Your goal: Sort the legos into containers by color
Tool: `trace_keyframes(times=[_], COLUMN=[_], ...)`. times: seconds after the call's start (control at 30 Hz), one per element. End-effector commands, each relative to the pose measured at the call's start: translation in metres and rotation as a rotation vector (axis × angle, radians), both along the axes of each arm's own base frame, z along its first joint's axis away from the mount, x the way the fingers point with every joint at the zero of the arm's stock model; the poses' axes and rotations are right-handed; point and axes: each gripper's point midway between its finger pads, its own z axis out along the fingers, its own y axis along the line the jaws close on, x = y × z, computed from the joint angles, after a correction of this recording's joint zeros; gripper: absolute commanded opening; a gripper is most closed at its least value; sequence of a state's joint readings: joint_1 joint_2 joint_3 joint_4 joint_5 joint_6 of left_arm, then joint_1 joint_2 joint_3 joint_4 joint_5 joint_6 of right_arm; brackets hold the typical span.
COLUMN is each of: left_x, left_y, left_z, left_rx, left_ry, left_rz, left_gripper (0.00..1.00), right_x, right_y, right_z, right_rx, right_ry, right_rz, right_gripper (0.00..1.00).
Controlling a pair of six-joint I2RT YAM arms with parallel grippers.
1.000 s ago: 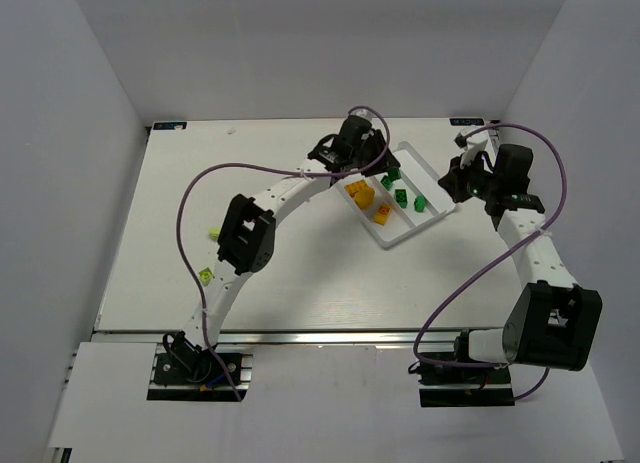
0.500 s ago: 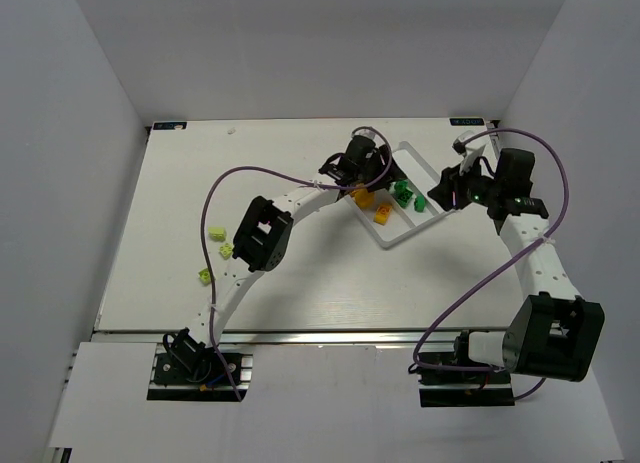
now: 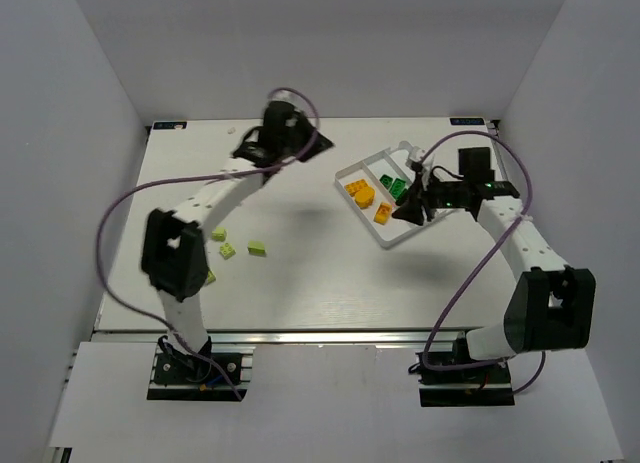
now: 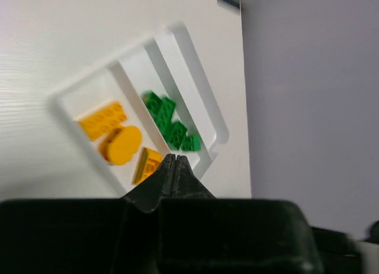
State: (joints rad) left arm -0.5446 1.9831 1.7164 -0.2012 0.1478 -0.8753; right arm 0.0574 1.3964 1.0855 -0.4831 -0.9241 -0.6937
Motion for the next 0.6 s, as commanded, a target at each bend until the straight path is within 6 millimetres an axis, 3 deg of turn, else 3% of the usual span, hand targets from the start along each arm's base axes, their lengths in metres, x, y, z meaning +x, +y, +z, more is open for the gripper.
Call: trace_keyframes(times=[0.0,0.03,0.07,0.1,0.13,0.17,0.2,0.23,0.27,0.33,0.37,0.47,0.5,0.53,0.57], left_x=[-0.023,-0.039,-0.044,-0.065,-0.08,-0.093,-0.112,-0.125,-0.14,-0.168,-0.181,-0.212,-0.222,-0.228,-0.234], left_y=[0.109,0.133,0.164,0.185,0.211,0.227,0.247,0.257,0.275,0.291,0.302,0.32,0.325,0.328,0.331], left_z=[0.027,0.049,0.045,0.032,0.04,0.037,0.029,0.021,0.033,0.031,0.039,0.051,0.05,0.053,0.055], left_rx=[0.089,0.099,0.148,0.222,0.266,0.313,0.367,0.403,0.413,0.449,0.44,0.438,0.454,0.446,0.445], left_ry=[0.021,-0.004,0.014,0.081,0.07,0.088,0.143,0.167,0.143,0.178,0.163,0.159,0.175,0.172,0.172], left_rz=[0.196,0.235,0.31,0.333,0.407,0.439,0.474,0.498,0.559,0.601,0.651,0.715,0.723,0.736,0.75], left_gripper=[0.0,0.0,0.0,0.06,0.32,0.47,0.6,0.68,0.76,0.78,0.8,0.81,0.81,0.81,0.81], right_x=[-0.019,-0.02,-0.024,-0.022,-0.007,-0.016,-0.009,0.009,0.008,0.013,0.023,0.014,0.001,-0.003,0.001], right_y=[0.048,0.057,0.081,0.09,0.096,0.124,0.133,0.15,0.171,0.193,0.219,0.261,0.278,0.283,0.296], right_z=[-0.004,-0.01,-0.026,-0.035,-0.039,-0.058,-0.063,-0.045,-0.069,-0.073,-0.072,-0.085,-0.088,-0.108,-0.096], right_rx=[-0.017,-0.034,-0.085,-0.117,-0.19,-0.225,-0.244,-0.231,-0.282,-0.293,-0.287,-0.301,-0.311,-0.342,-0.323], right_ry=[-0.042,-0.039,-0.037,-0.02,-0.048,-0.013,0.03,0.003,0.062,0.163,0.163,0.15,0.146,0.193,0.173], right_rz=[0.212,0.232,0.284,0.277,0.241,0.302,0.265,0.241,0.247,0.207,0.21,0.225,0.259,0.249,0.253], right_gripper=[0.47,0.54,0.66,0.85,0.89,0.89,0.89,0.89,0.89,0.89,0.89,0.89,0.89,0.89,0.89])
